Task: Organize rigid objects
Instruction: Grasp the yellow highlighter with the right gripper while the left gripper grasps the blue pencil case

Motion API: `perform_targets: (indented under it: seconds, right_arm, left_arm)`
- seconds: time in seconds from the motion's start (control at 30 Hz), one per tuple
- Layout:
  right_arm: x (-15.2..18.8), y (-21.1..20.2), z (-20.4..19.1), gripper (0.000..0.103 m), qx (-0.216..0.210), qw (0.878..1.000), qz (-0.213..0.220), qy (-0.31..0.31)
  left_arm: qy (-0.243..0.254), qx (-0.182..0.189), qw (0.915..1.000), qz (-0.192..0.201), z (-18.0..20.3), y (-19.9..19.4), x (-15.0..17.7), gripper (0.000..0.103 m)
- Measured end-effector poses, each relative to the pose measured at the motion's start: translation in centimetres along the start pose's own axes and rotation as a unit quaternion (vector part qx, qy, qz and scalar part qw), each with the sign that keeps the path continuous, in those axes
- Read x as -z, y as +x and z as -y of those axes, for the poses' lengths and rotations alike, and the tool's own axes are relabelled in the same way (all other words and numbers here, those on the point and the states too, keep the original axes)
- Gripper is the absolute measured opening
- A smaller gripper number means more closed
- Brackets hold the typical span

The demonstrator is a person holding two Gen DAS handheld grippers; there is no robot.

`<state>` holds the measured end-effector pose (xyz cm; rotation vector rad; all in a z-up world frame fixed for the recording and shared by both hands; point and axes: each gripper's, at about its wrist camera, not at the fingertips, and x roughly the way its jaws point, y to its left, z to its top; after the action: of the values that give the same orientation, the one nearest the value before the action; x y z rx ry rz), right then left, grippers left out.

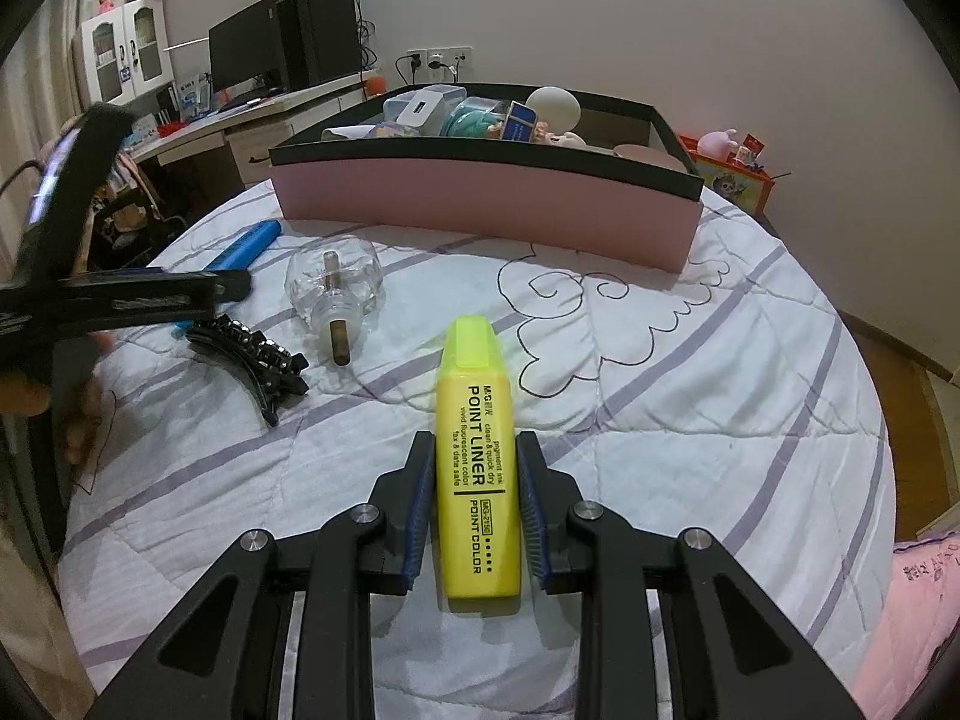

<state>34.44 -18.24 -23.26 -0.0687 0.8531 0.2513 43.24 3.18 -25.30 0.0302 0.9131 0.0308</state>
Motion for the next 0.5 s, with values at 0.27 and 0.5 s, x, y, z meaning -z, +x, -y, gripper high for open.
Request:
perform_targets:
  seconds: [0.27,0.5]
  right_arm:
    - [-0.1,0.0,-0.1,0.027,0.008,1.000,0.001,-0.001]
    - [-0.1,-0.4,0.3,0.027,0.014,1.000,0.010,0.010]
  left_arm:
    - [0.041,0.029,0.9985,0.021,1.3,-0.6,-0.5,0.026]
    - [0.023,0.037,0.9978,0.050,0.2,-3.9,0.7,0.026]
